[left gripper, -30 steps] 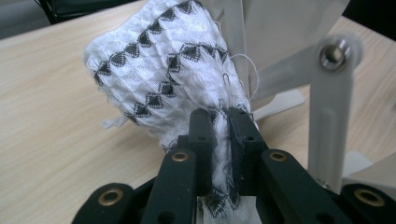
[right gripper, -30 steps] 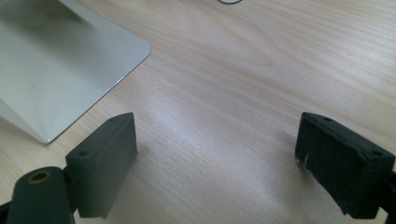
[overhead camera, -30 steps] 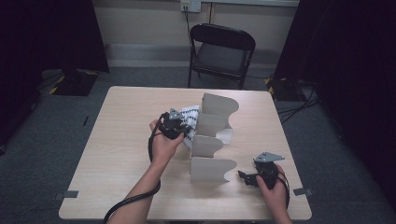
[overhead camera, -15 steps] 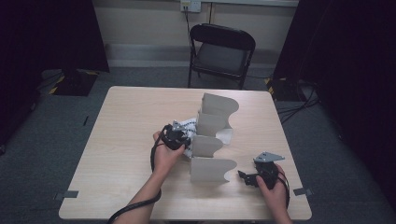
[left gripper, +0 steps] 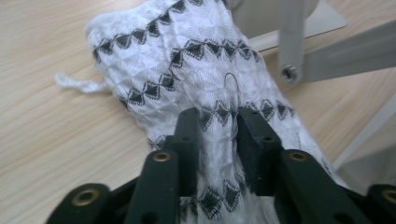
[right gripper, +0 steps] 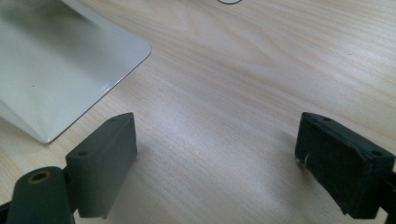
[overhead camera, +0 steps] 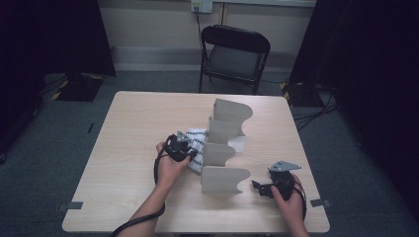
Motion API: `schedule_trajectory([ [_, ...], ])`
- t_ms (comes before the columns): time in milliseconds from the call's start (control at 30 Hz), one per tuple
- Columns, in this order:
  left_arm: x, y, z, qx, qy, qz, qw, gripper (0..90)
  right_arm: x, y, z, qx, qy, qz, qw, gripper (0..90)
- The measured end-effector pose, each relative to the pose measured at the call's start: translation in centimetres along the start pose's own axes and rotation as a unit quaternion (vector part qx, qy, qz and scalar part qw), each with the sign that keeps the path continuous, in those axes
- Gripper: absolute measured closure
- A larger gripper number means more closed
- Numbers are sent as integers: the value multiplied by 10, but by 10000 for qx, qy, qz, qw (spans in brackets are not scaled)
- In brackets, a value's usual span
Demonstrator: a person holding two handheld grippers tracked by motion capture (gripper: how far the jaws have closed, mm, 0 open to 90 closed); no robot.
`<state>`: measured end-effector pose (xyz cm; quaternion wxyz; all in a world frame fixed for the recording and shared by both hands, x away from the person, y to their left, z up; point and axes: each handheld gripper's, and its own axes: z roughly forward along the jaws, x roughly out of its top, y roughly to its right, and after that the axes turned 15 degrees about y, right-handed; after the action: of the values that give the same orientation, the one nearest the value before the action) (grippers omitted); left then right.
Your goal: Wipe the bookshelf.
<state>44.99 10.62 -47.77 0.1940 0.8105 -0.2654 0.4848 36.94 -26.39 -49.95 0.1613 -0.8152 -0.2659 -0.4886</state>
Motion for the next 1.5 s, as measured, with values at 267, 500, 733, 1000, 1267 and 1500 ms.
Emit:
schedule_trajectory([
  [267,-2,-16,-14,274,-40,-17,9996,625,0,0,0,0,-1,0,10000,120],
  [500,3,-13,-13,326,262,-157,9990,538,0,0,0,-1,-1,0,10000,120],
  [733,-9,-2,6,323,47,-108,9994,443,0,0,0,0,0,0,10000,120],
  [1000,-12,-2,8,175,26,-107,9998,671,0,0,0,-3,2,0,10000,121],
  [1267,2,-6,-3,114,-55,-329,9994,795,0,0,0,-1,-1,2,10000,120],
  [1500,48,-11,-27,192,525,-215,9982,798,0,0,0,-1,-1,0,10000,120],
])
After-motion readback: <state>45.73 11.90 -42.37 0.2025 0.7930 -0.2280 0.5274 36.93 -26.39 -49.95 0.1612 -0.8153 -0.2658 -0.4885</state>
